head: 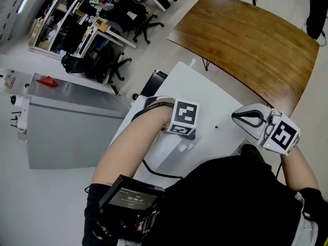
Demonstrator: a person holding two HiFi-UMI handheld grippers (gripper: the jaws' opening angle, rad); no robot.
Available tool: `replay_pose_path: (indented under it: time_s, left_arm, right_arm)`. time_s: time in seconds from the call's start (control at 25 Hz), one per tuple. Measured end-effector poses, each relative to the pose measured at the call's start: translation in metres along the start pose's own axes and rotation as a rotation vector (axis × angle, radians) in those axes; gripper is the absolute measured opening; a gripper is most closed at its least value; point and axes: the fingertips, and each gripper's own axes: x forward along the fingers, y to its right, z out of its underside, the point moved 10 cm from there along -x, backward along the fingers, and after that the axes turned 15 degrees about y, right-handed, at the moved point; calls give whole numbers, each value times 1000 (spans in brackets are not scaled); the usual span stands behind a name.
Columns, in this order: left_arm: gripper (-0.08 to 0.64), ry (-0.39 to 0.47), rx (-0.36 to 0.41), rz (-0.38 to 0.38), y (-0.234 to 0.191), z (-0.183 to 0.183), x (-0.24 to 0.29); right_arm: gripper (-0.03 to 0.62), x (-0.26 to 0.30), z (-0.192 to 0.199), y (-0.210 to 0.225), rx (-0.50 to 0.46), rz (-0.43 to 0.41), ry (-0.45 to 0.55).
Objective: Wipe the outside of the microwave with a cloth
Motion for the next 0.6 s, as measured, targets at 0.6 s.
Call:
replay_pose_path:
  time_s: [0.6]
  left_arm:
    - [55, -136, -115, 302, -88, -19, 156]
  right_arm:
    - [6, -53, 41, 34, 69, 85, -86]
